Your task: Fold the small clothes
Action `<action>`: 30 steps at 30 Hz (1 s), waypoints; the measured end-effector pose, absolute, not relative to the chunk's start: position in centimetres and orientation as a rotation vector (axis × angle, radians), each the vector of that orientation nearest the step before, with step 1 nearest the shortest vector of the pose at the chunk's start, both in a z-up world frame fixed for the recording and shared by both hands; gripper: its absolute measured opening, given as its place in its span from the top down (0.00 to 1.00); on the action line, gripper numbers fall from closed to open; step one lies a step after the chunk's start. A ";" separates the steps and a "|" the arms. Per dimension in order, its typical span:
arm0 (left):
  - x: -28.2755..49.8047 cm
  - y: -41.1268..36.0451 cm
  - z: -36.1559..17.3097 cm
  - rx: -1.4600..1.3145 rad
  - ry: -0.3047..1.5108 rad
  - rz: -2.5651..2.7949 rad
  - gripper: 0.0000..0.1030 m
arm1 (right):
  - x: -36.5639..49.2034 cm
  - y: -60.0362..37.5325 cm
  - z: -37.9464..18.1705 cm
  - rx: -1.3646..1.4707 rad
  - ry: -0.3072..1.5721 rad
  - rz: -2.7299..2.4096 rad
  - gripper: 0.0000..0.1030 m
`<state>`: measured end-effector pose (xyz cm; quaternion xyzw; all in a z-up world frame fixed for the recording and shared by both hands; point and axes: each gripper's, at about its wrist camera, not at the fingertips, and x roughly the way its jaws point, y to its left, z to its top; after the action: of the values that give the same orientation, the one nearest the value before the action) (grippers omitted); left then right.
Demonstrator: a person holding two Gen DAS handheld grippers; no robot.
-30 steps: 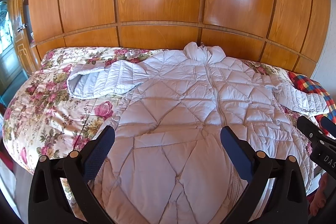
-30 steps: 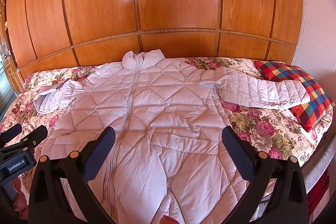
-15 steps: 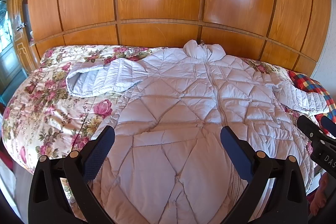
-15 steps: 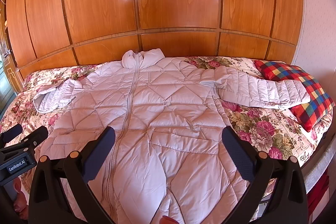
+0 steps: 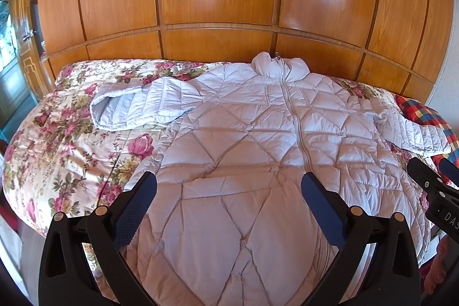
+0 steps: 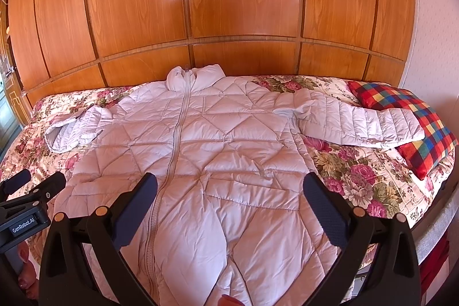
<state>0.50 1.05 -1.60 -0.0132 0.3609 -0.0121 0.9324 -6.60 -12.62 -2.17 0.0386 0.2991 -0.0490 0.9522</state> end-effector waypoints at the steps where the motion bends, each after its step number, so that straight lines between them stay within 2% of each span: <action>1: 0.4 1.1 -1.6 -0.028 0.738 -0.024 0.03 | -6.6 -12.6 -2.2 0.078 0.609 -0.100 0.02; 14: 0.6 1.1 -1.7 -0.029 0.745 -0.026 0.03 | -6.5 -12.8 -2.4 0.093 0.608 -0.091 0.02; 21: 1.3 1.3 -2.4 -0.045 0.775 -0.033 0.03 | -6.1 -13.4 -2.6 0.112 0.550 -0.025 0.02; 26: 2.1 2.5 -4.2 -0.143 0.797 -0.141 0.03 | -3.6 -16.3 -5.7 0.209 0.698 -0.006 0.02; 30: 3.0 3.1 -6.0 -0.177 0.807 -0.149 0.03 | -2.6 -19.7 -7.6 0.277 0.741 -0.054 0.02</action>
<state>2.98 3.12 -6.01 -0.0861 0.3916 -0.0725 0.9132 -2.62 -19.72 -7.61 0.1350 0.3609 -0.0264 0.9224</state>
